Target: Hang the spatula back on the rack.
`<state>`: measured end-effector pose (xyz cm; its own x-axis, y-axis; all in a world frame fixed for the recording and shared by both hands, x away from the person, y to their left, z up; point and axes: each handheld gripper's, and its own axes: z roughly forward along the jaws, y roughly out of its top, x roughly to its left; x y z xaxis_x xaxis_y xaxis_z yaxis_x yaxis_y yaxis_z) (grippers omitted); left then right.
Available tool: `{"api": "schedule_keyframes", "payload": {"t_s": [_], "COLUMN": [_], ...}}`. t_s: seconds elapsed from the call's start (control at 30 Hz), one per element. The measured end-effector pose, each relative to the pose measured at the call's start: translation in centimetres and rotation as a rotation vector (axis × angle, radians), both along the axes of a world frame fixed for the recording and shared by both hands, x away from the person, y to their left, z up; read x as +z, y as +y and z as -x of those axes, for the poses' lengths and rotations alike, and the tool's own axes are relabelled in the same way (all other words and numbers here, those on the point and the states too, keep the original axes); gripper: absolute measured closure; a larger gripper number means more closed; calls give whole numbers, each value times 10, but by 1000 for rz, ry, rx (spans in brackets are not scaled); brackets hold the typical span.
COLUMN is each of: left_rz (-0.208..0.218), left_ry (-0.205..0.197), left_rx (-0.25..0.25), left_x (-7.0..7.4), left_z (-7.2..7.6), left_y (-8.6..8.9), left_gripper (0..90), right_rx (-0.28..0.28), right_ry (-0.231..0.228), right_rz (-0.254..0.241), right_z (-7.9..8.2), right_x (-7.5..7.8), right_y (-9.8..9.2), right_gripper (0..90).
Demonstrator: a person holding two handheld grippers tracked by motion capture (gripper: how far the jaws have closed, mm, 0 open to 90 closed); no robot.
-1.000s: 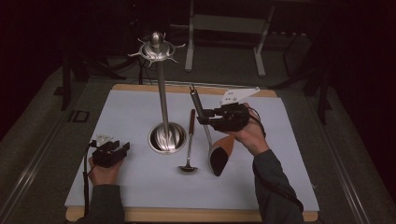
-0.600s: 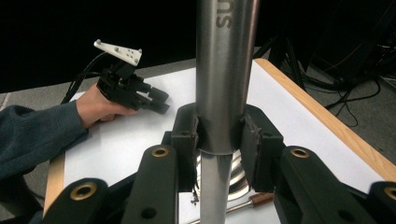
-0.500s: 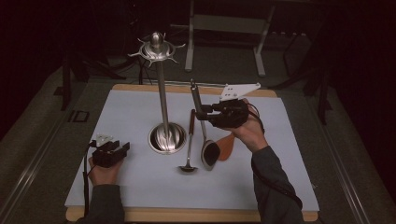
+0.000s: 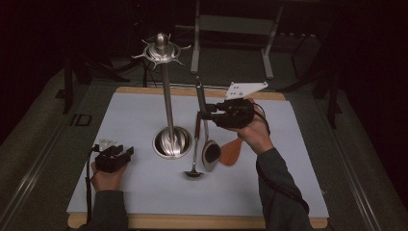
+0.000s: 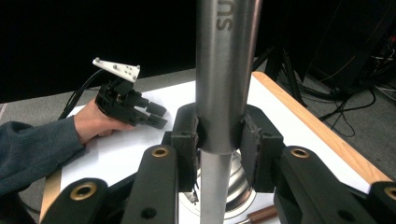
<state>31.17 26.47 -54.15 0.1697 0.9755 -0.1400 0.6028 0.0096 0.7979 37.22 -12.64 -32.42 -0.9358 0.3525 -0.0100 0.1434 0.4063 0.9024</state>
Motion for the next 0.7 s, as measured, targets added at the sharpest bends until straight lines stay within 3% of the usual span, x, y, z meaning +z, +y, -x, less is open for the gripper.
{"api": "schedule_keyframes", "payload": {"t_s": [0.7], "left_rz": [0], "left_ry": [0], "left_rx": [-1], "left_x": [0], "left_z": [0], "left_y": [0], "left_gripper": [527], "right_rx": [4], "right_ry": [-18], "right_rz": [-20], "right_z": [-6], "right_x": [17], "right_y": [13], "right_gripper": [694]}}
